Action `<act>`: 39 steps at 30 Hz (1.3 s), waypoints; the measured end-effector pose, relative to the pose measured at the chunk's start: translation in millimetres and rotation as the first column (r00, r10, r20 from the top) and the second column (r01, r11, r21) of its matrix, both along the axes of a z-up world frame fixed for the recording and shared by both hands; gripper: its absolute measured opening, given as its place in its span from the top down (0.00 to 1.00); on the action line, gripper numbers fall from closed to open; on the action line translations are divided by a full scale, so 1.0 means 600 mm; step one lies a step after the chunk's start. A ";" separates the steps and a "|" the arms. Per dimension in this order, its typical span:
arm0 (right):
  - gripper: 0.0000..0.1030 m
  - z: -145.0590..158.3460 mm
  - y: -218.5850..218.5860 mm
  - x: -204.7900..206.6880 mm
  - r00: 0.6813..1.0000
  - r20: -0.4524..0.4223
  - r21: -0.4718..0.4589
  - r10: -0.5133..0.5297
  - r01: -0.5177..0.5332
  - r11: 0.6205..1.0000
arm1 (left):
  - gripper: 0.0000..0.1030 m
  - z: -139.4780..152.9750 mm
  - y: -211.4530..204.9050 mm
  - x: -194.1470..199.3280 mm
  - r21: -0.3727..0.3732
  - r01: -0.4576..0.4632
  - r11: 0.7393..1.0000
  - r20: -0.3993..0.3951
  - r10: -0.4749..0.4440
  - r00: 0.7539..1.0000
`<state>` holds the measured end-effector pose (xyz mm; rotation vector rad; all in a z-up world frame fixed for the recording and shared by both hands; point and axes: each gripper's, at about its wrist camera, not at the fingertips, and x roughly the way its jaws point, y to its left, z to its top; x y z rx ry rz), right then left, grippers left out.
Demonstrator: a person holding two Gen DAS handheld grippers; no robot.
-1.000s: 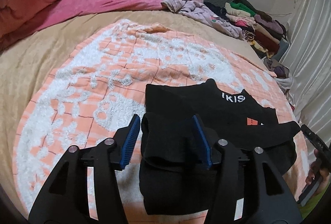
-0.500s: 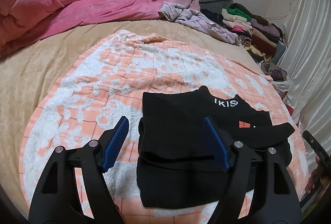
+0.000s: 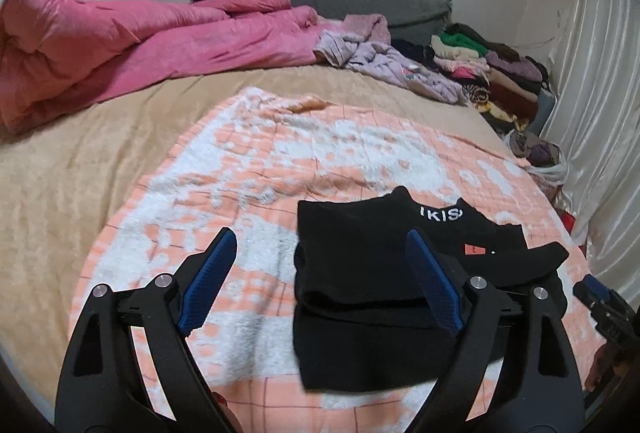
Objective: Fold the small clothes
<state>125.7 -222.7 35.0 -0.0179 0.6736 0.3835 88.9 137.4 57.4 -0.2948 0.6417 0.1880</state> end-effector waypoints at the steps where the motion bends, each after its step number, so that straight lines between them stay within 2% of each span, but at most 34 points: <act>1: 0.29 -0.001 0.006 -0.003 1.000 0.001 -0.006 0.008 -0.008 1.000 | 0.23 0.002 0.001 -0.005 0.005 0.001 1.000 -0.001 -0.001 1.000; 5: 0.29 -0.006 0.019 -0.007 0.999 -0.006 -0.013 0.034 -0.034 0.999 | 0.24 -0.004 -0.010 -0.019 0.025 0.027 0.999 -0.017 -0.026 1.000; 8: 0.30 -0.015 0.030 -0.011 0.998 -0.015 -0.027 0.054 -0.054 0.998 | 0.34 -0.023 -0.025 -0.025 0.014 0.065 0.998 -0.048 -0.064 0.997; 10: 0.35 -0.025 0.038 -0.014 0.997 -0.032 -0.033 0.071 -0.072 0.997 | 0.45 -0.039 -0.037 -0.026 0.018 0.090 0.996 -0.069 -0.089 0.994; 11: 0.42 -0.030 0.040 -0.014 0.996 -0.039 -0.037 0.078 -0.079 0.996 | 0.55 -0.047 -0.042 -0.026 0.019 0.101 0.995 -0.083 -0.099 0.992; 12: 0.49 -0.036 0.043 -0.015 0.995 -0.049 -0.043 0.086 -0.088 0.995 | 0.61 -0.056 -0.049 -0.025 0.016 0.116 0.993 -0.101 -0.114 0.988; 14: 0.57 -0.049 0.052 -0.014 0.992 -0.074 -0.056 0.102 -0.106 0.993 | 0.69 -0.079 -0.070 -0.021 0.022 0.157 0.987 -0.138 -0.152 0.979; 19: 0.59 -0.079 0.075 -0.009 0.986 -0.105 -0.099 0.128 -0.138 0.985 | 0.69 -0.126 -0.121 0.003 0.097 0.239 0.966 -0.210 -0.215 0.954; 22: 0.59 -0.098 0.091 0.003 0.984 -0.124 -0.144 0.127 -0.145 0.979 | 0.69 -0.145 -0.131 0.025 0.135 0.254 0.958 -0.245 -0.217 0.945; 28: 0.59 -0.119 0.113 0.049 0.984 -0.132 -0.170 0.118 -0.140 0.975 | 0.69 -0.149 -0.124 0.066 0.168 0.246 0.954 -0.244 -0.202 0.949; 39: 0.60 -0.109 0.133 0.154 0.993 -0.109 -0.169 0.054 -0.072 0.983 | 0.67 -0.143 -0.064 0.145 0.115 0.172 0.978 -0.222 -0.144 0.964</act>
